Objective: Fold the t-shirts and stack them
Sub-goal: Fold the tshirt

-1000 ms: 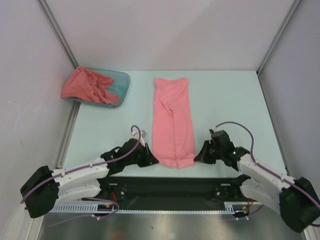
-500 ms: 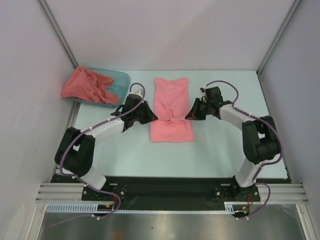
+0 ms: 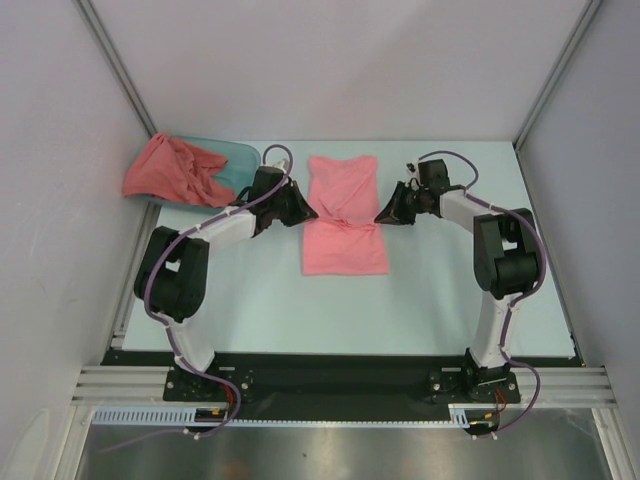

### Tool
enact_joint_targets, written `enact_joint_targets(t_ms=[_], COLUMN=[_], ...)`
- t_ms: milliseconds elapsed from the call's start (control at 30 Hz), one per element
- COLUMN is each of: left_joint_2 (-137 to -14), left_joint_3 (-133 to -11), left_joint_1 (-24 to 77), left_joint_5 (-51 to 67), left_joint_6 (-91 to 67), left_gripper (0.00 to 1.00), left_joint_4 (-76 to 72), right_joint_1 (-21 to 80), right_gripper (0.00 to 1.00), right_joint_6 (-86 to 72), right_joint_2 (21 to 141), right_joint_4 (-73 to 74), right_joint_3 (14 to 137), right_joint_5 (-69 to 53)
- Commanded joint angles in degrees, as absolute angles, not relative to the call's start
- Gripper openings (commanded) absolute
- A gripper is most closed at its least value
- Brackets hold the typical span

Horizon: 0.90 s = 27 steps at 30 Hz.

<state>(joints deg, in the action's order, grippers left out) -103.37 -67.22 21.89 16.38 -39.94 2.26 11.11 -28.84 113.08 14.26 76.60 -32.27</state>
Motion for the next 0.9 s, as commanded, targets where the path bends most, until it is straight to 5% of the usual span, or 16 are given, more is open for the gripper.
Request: enact_joint_targets(t_ms=[0,200,367,533,800,867], left_joint_2=[-104.85,-108.1,-111.62,-101.88,-96.05,-98.08], left_joint_3=[-70.31,-72.24,-82.6,-80.18,-58.29,-57.48], left_joint_1=[21.09,20.74,20.83,23.02,28.12,28.48], left_joint_5=[18.54,16.45,9.86,0.09,15.02,18.0], left_joint_6=[-38.58,-37.45,-30.77,-25.84,-35.32,-37.25], left_gripper=[0.0,0.07,0.33,0.45,0.41,0.41], left_joint_4=[2.28,3.33,13.08,18.55,-4.7,-10.42], right_joint_1=[10.37,9.41,8.17,8.79,17.22,16.79], right_gripper=[0.0,0.01,0.29,0.39,0.41,0.32], right_joint_6=[-28.12,-28.3,-24.62,-18.73,-24.6,-29.15], right_joint_2=[114.78,116.27,118.04,112.08,99.14,100.36], right_joint_4=[13.62,12.66,15.8,21.36,4.5,-3.84], right_joint_3=[79.19,80.32,84.45,83.52,63.74,60.14], right_joint_5=[-34.89,-35.59,-31.22,-18.73,-18.78,-25.88])
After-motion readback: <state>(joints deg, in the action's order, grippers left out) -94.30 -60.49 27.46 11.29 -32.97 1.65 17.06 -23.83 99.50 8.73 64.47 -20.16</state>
